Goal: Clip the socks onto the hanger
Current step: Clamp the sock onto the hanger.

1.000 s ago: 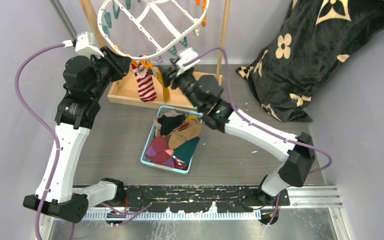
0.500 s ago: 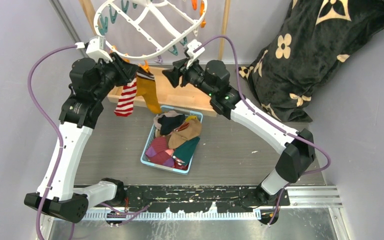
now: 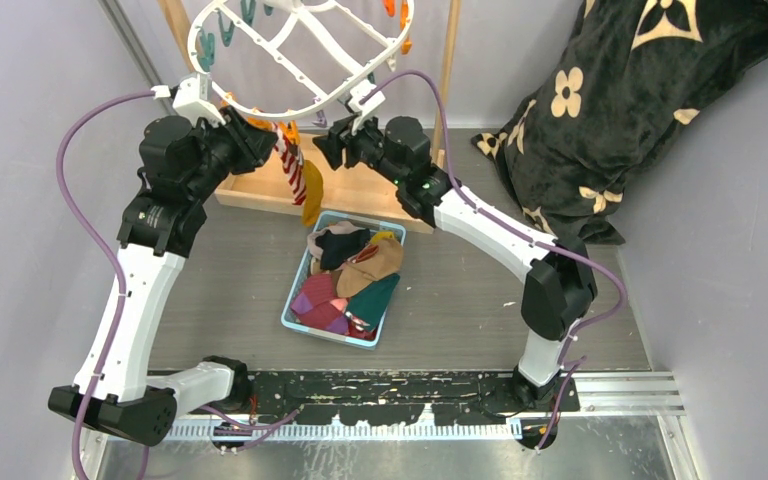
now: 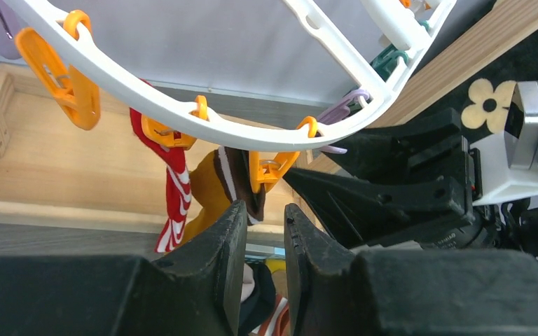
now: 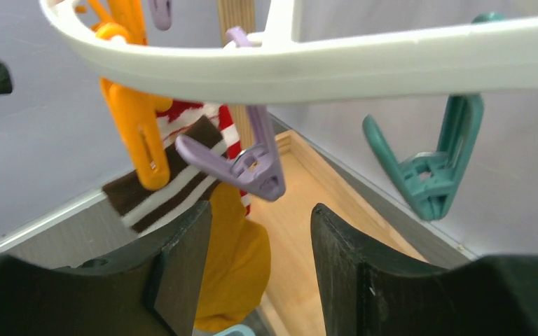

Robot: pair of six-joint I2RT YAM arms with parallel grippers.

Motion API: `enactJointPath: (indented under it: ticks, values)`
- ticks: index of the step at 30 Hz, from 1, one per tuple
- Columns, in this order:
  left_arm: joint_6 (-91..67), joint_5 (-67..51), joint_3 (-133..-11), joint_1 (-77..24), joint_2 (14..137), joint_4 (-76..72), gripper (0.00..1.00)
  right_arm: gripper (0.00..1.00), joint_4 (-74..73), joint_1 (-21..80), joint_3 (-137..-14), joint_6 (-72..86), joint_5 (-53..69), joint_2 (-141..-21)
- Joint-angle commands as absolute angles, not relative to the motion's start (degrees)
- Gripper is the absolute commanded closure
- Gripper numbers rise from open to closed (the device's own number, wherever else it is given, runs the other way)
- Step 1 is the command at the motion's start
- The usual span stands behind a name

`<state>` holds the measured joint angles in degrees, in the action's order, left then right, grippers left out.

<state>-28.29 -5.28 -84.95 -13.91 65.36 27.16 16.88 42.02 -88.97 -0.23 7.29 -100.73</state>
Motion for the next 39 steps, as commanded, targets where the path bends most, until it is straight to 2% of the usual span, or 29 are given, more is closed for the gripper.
enactJointPath:
  ticks: [1, 6, 9, 14, 19, 26, 33, 39]
  values:
    - [-29.18, -6.64, -87.49, -14.15, 64.09, 26.66, 0.73, 0.41, 21.9, 41.86, -95.04, -2.9, 5.61, -102.14]
    - [-29.67, -7.97, -88.26, -14.1, 63.77, 27.85, 0.74, 0.47, 23.27, 41.8, -96.86, -3.35, 5.97, -103.66]
    - [-30.24, -8.8, -88.67, -14.14, 63.53, 28.52, 0.74, 0.57, 23.57, 41.84, -96.83, -3.73, 6.19, -103.46]
    - [-31.94, -10.11, -89.41, -14.14, 63.43, 28.72, 0.74, 0.78, 25.18, 41.99, -94.51, -2.81, 8.11, -101.59]
    - [-33.94, -11.77, -90.18, -14.15, 63.42, 29.4, 0.73, 0.89, 24.85, 44.1, -92.31, -4.41, 7.38, -99.21]
    - [-34.24, -11.81, -90.29, -14.16, 63.35, 29.76, 0.73, 0.91, 24.98, 47.79, -89.56, -6.3, 5.16, -96.28]
    - [-32.98, -9.33, -88.95, -14.15, 63.78, 29.05, 0.72, 0.86, 25.56, 51.7, -88.45, -6.16, 3.08, -94.92]
    - [-31.83, -6.26, -89.88, -14.12, 62.36, 29.17, 0.72, 0.85, 23.91, 53.88, -97.23, -3.62, 4.07, -102.05]
